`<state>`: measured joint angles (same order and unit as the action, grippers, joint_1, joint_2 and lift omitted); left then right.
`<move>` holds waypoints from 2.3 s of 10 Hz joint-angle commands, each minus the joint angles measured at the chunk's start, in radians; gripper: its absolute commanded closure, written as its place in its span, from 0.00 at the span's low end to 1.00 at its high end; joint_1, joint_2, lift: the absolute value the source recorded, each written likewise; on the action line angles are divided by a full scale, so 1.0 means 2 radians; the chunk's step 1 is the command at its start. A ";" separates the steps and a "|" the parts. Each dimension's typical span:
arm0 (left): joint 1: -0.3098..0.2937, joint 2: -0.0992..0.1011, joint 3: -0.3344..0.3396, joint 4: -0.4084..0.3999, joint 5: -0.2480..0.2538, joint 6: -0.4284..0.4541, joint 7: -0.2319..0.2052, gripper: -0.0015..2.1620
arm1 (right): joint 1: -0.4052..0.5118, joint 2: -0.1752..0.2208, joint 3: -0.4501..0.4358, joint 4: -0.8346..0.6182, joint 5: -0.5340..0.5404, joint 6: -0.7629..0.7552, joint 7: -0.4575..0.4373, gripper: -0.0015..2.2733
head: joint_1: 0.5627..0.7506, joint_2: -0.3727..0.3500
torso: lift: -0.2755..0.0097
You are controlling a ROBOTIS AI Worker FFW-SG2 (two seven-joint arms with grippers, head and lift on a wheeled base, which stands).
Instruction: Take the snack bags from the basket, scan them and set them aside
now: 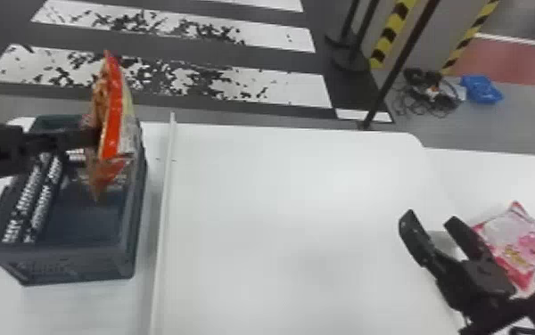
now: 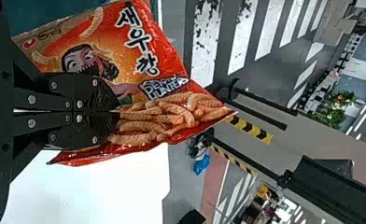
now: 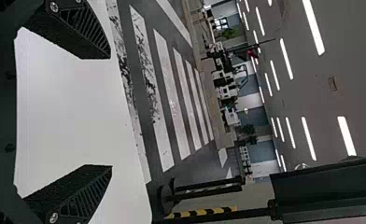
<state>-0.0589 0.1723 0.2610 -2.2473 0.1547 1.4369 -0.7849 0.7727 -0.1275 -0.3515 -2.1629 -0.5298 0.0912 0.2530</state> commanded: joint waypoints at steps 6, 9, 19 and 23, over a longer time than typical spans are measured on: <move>-0.046 -0.012 -0.005 -0.003 0.014 0.022 0.007 0.95 | -0.001 0.004 -0.002 -0.001 0.000 0.003 -0.002 0.04 | 0.70 0.24 | 0.70; -0.104 -0.032 -0.040 0.043 0.007 0.024 0.005 0.95 | 0.003 0.007 -0.010 -0.003 0.000 0.005 -0.002 0.04 | 0.70 0.20 | 0.70; -0.193 -0.087 -0.241 0.257 -0.083 -0.061 -0.027 0.95 | -0.030 0.007 -0.024 0.021 -0.010 0.000 -0.026 0.04 | 0.70 0.03 | 0.70; -0.187 -0.087 -0.343 0.348 -0.105 -0.159 -0.022 0.95 | -0.040 0.007 -0.025 0.024 -0.015 0.000 -0.028 0.04 | 0.70 0.03 | 0.70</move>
<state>-0.4330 0.0000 -0.3953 -1.5732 -0.0428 1.1364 -0.8292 0.6954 -0.1135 -0.4018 -2.1156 -0.5571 0.0912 0.1954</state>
